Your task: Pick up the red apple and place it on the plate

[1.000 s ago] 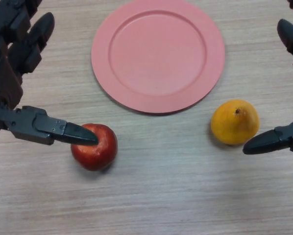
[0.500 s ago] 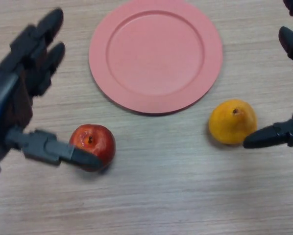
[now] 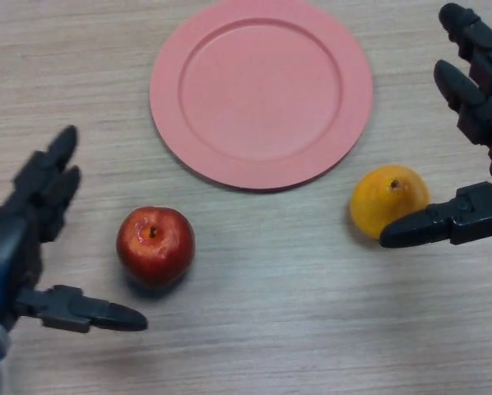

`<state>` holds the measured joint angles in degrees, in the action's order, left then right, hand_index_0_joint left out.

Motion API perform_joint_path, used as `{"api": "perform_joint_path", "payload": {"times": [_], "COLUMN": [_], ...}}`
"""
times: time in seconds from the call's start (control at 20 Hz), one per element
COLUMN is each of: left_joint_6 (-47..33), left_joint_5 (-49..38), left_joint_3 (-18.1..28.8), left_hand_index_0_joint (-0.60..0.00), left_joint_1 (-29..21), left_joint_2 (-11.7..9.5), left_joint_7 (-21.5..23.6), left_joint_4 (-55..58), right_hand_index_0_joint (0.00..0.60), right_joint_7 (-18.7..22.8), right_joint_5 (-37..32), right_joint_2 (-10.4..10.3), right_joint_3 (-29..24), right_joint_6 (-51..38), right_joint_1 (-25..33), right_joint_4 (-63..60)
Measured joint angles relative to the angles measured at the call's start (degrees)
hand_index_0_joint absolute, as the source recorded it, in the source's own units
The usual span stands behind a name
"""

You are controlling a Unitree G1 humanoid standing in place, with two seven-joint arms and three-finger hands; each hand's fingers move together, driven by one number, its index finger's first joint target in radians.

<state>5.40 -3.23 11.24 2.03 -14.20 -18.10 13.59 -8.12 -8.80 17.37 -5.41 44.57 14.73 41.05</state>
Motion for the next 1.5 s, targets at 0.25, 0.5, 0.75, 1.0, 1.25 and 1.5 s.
{"api": "perform_joint_path", "payload": {"times": [0.25,0.5,0.75,1.0,1.25,1.5], "left_joint_6": [-4.6,-19.2,-18.4,-3.0,-1.5,-17.9], "left_joint_5": [1.0,11.7,18.3,8.3,14.9,27.1], "left_joint_3": [-5.8,-6.8,-6.6,-5.6,-9.8,-17.4], "left_hand_index_0_joint": [0.0,-0.544,-0.6,-0.6,-0.6,-0.45], "left_joint_1": [-2.8,-6.9,-8.8,-14.3,-30.4,-36.8], "left_joint_2": [-0.6,-1.1,-2.7,-3.7,-4.4,-0.6], "left_joint_7": [0.5,4.6,8.9,8.5,10.3,8.9], "left_joint_4": [-9.9,-18.7,-20.3,-6.7,-24.6,-40.7], "right_hand_index_0_joint": [0.0,0.0,0.0,0.0,0.0,0.0], "right_joint_7": [0.4,0.4,2.6,2.6,2.6,2.0], "right_joint_5": [-1.9,-2.7,-4.4,-3.9,-3.3,-3.0], "right_joint_2": [0.4,2.2,3.1,3.0,3.0,3.1], "right_joint_3": [-0.5,-2.2,-5.6,-4.8,-4.9,-5.0], "right_joint_6": [-0.8,-0.8,-2.4,-2.2,-1.0,0.1], "right_joint_1": [0.1,0.3,-1.0,-1.0,-1.1,-1.6], "right_joint_4": [0.4,2.3,2.5,5.0,7.0,7.3]}}
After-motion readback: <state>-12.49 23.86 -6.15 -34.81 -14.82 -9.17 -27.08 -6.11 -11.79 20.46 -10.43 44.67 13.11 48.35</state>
